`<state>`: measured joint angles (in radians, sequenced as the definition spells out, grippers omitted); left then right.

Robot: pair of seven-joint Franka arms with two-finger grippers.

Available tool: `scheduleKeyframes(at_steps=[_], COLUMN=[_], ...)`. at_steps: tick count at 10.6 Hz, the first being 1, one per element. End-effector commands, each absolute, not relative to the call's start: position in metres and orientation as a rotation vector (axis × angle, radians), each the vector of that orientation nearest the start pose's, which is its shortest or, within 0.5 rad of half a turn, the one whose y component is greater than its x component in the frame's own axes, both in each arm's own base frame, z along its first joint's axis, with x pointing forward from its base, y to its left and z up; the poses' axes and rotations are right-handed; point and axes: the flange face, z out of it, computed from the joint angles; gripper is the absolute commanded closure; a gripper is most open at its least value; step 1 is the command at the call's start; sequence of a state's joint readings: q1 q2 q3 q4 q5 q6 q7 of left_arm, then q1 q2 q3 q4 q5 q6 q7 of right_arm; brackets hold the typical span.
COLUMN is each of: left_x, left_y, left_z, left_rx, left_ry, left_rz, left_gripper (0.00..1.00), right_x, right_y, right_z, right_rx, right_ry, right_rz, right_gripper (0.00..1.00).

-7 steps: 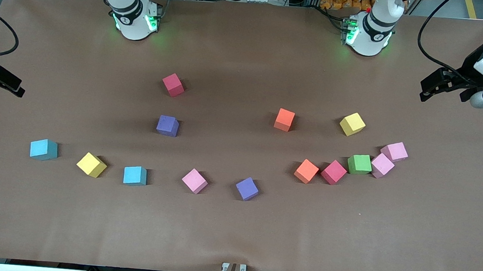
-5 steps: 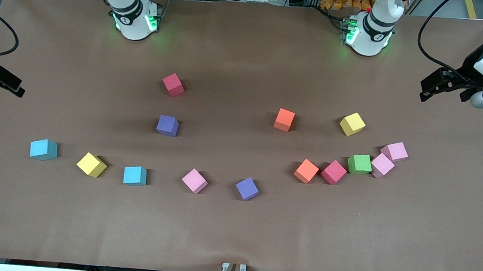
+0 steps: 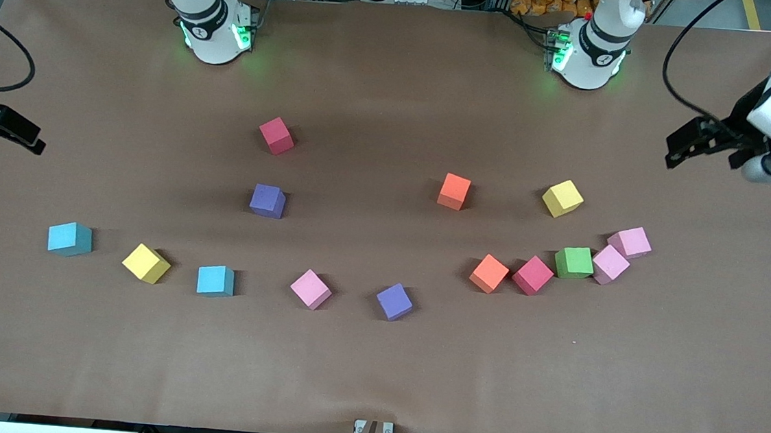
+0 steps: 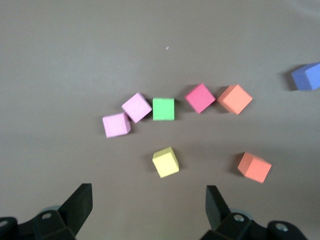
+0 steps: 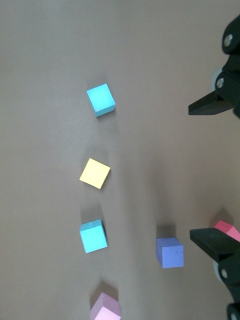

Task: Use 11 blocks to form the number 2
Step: 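Reach both grippers down toward the two purple blocks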

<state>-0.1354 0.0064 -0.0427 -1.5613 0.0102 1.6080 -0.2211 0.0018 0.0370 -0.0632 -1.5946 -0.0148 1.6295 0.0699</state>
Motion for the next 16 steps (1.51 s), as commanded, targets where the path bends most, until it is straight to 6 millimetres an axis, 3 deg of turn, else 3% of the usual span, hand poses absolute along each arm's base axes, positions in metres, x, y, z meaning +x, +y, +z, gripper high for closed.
scheduleKeyframes(at_steps=[1, 3, 6, 7, 10, 11, 13, 14, 16], left_x=[0.575, 0.593, 0.621, 0.631, 0.648, 0.653, 0.648, 0.650, 0.653], left_y=[-0.143, -0.189, -0.245, -0.263, -0.348, -0.366, -0.409, -0.422, -0.430], left_z=[0.597, 0.561, 0.501, 0.478, 0.409, 0.377, 0.327, 0.313, 0.284], left_rx=[-3.143, -3.150, -3.089, -3.080, -3.129, -3.161, -3.191, -3.184, -3.137], left_ry=[0.064, 0.170, 0.537, 0.621, 0.715, 0.715, 0.764, 0.786, 0.907], left_rz=[-0.110, -0.156, -0.284, -0.330, -0.346, -0.396, -0.469, -0.494, -0.562], left_gripper=[0.00, 0.00, 0.00, 0.00, 0.00, 0.00, 0.00, 0.00, 0.00], right_x=[0.568, 0.566, 0.550, 0.548, 0.553, 0.552, 0.551, 0.548, 0.542], right_y=[0.002, 0.039, 0.060, 0.066, 0.118, 0.141, 0.167, 0.181, 0.205], right_z=[0.569, 0.535, 0.470, 0.450, 0.383, 0.360, 0.324, 0.310, 0.283], right_rx=[-3.160, -3.164, -3.152, -3.112, -3.047, -3.060, -3.081, -3.088, -3.097], right_ry=[0.116, 0.011, -0.034, 0.083, 0.330, 0.308, 0.250, 0.231, 0.308], right_rz=[0.040, 0.029, -0.036, -0.035, 0.067, 0.083, 0.120, 0.127, 0.149], right_gripper=[0.00, 0.00, 0.00, 0.00, 0.00, 0.00, 0.00, 0.00, 0.00])
